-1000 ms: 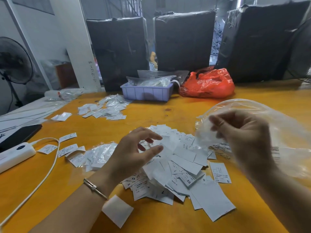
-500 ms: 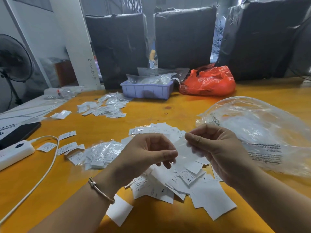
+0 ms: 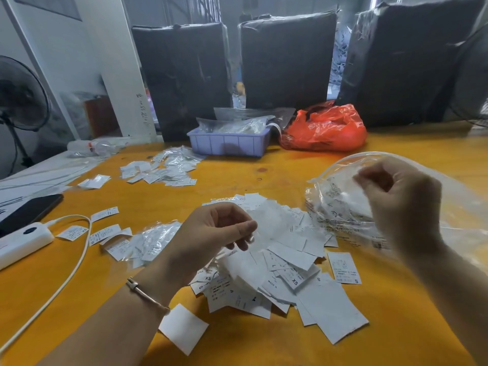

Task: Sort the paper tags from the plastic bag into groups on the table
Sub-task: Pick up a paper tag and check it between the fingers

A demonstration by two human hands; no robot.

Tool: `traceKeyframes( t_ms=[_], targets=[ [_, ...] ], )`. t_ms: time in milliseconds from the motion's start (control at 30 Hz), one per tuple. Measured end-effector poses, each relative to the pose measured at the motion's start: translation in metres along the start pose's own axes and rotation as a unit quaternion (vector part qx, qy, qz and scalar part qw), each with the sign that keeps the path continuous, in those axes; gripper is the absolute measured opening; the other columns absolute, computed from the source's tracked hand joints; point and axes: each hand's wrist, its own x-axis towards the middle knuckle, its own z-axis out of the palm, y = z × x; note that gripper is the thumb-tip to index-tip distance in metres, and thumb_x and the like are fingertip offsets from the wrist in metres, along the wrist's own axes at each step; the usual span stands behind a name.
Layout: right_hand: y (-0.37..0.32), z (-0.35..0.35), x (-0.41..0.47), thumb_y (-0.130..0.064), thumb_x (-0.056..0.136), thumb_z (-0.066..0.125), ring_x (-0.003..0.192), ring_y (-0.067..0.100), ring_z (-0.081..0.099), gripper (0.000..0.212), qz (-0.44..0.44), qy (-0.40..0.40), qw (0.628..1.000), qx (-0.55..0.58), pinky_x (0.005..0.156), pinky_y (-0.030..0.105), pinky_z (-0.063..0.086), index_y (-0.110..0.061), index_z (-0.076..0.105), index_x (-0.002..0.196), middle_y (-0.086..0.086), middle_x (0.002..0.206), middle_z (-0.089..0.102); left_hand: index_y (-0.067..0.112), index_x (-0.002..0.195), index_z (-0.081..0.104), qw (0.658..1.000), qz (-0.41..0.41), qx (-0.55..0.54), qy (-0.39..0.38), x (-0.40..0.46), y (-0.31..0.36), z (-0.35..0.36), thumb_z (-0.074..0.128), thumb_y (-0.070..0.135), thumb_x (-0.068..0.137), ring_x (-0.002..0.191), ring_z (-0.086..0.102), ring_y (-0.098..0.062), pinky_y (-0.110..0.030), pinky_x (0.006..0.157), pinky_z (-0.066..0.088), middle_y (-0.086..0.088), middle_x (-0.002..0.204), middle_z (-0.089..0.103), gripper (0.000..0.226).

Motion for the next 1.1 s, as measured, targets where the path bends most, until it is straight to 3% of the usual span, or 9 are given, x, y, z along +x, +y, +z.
traceKeyframes(
  t_ms=[167,267,367,533,600,700,867,967,1100],
  targets=[
    [0.030,-0.006,0.011,0.011,0.081,0.059,0.084,0.043,0.063,0.015,0.021,-0.048,0.977,-0.206,0.072,0.042,0.050,0.005,0.070,0.089,0.026,0.089,0.069,0.009,0.087,0.070,1.000,0.006,0.002,0.007,-0.001,0.001,0.002,0.073,0.032,0.077,0.074,0.070,-0.015,-0.019,0.063,0.053,-0.007,0.084,0.076,0.025],
    [0.031,-0.001,0.006,-0.001,0.084,0.060,0.098,0.039,0.055,0.017,0.090,-0.175,0.935,-0.296,0.071,0.039,0.044,-0.006,0.072,0.095,0.018,0.097,0.067,0.007,0.088,0.069,1.000,0.005,-0.006,-0.002,-0.001,0.002,0.001,0.073,0.028,0.077,0.080,0.073,-0.019,-0.021,0.067,0.055,-0.009,0.089,0.077,0.024],
    [0.023,-0.001,0.005,-0.013,0.081,0.071,0.110,0.039,0.046,0.016,0.045,-0.148,0.939,-0.307,0.077,0.043,0.043,-0.007,0.074,0.096,0.019,0.111,0.061,0.007,0.089,0.069,1.000,0.007,-0.015,-0.004,-0.003,0.003,0.001,0.076,0.021,0.075,0.078,0.073,-0.021,-0.021,0.067,0.056,-0.011,0.088,0.077,0.021],
    [-0.015,-0.001,-0.004,-0.034,0.080,0.066,0.104,0.033,0.052,0.026,-0.113,-0.037,0.976,-0.183,0.082,0.039,0.034,-0.013,0.074,0.093,0.010,0.111,0.064,0.016,0.090,0.077,1.000,0.014,0.016,-0.016,-0.004,0.003,0.005,0.071,0.002,0.085,0.078,0.072,-0.016,-0.019,0.068,0.054,-0.007,0.086,0.077,0.016],
    [-0.038,0.002,-0.015,-0.054,0.077,0.060,0.097,0.014,0.059,0.041,-0.066,-0.166,0.984,0.018,0.082,0.029,0.042,-0.022,0.072,0.098,-0.007,0.102,0.067,0.020,0.091,0.079,0.999,0.024,0.023,-0.031,-0.005,0.004,0.008,0.072,0.004,0.086,0.078,0.070,-0.014,-0.019,0.070,0.053,-0.006,0.085,0.077,0.018],
    [-0.059,0.012,-0.031,-0.074,0.069,0.060,0.085,-0.004,0.061,0.051,0.019,-0.388,0.911,0.138,0.068,0.011,0.043,-0.033,0.069,0.097,-0.019,0.088,0.069,0.018,0.096,0.078,0.997,0.043,0.005,-0.060,-0.007,0.007,0.011,0.075,0.017,0.079,0.076,0.068,-0.013,-0.019,0.071,0.053,-0.007,0.082,0.075,0.017],
    [-0.057,0.014,-0.037,-0.036,0.072,0.073,0.060,0.003,0.059,0.023,0.121,-0.419,0.850,0.296,0.057,0.012,0.043,-0.013,0.073,0.073,0.000,0.065,0.069,0.017,0.104,0.071,0.999,0.032,-0.012,-0.024,-0.005,0.007,0.012,0.073,0.030,0.081,0.073,0.068,-0.013,-0.020,0.066,0.054,-0.005,0.081,0.074,0.028],
    [-0.057,0.015,-0.039,-0.034,0.070,0.073,0.062,0.008,0.060,0.023,0.162,-0.374,0.842,0.354,0.058,0.014,0.047,-0.011,0.073,0.073,0.005,0.067,0.070,0.013,0.106,0.071,0.997,-0.011,-0.054,-0.047,-0.004,0.007,0.008,0.076,0.043,0.081,0.078,0.068,-0.014,-0.021,0.065,0.052,-0.007,0.088,0.074,0.038],
    [-0.056,0.022,-0.045,-0.042,0.069,0.070,0.061,0.008,0.059,0.028,0.189,-0.339,0.852,0.353,0.056,0.015,0.046,-0.014,0.074,0.073,0.004,0.068,0.070,0.020,0.092,0.078,0.998,-0.008,0.031,-0.050,-0.003,0.003,0.013,0.077,0.037,0.079,0.079,0.067,-0.008,-0.017,0.065,0.050,-0.002,0.087,0.076,0.022]
  ],
)
